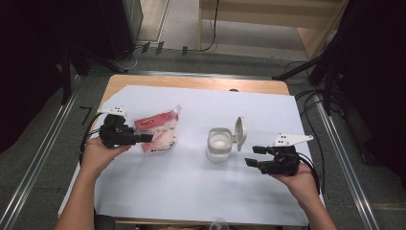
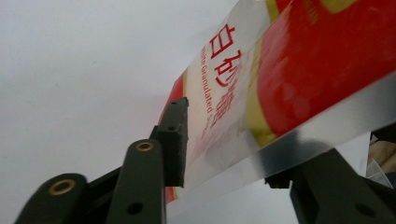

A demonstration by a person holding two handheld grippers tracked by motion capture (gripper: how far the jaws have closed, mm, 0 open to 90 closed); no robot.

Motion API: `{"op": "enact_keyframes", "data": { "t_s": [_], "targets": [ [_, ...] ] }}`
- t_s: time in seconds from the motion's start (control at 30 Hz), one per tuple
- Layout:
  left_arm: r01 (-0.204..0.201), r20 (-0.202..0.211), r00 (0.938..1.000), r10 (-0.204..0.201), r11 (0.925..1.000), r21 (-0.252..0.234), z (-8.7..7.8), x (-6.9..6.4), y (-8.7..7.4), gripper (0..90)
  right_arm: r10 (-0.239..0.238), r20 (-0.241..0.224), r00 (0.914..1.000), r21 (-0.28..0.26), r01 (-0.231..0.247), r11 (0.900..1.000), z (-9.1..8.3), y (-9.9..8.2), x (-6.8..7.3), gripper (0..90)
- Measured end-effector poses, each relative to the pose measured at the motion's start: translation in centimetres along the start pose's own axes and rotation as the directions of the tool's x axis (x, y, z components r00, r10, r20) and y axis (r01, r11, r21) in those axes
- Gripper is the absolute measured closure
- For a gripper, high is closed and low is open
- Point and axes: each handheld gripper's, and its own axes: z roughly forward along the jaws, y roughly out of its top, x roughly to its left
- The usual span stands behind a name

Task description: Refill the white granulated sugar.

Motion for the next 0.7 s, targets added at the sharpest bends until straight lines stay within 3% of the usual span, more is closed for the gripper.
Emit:
{"op": "enact_keyframes", "data": {
  "t_s": [0.1,0.2,0.33,0.7],
  "targets": [
    [-0.017,-0.015,0.9997,0.017,0.9997,0.015,0.0,-0.1,-0.1,54.3,0.0,-0.001,1.0,0.0,0.0,1.0,0.0,0.1,0.0,40.4],
    [0.009,-0.033,0.9994,-0.008,0.9997,0.023,-0.1,-0.2,-0.4,52.6,0.001,0.0,1.0,0.003,-0.001,1.0,0.0,0.1,0.0,40.5],
    [-0.002,-0.061,0.9981,0.003,0.9997,0.025,-0.3,-0.5,-0.7,50.1,0.009,0.0,1.0,-0.006,-0.009,0.9999,0.0,0.2,-0.1,40.4],
    [0.014,-0.069,0.9976,-0.013,0.9998,0.014,-1.5,-0.4,-1.7,47.9,0.034,0.017,0.9993,-0.02,-0.034,0.9992,0.0,0.7,-0.2,42.1]
  ]
}}
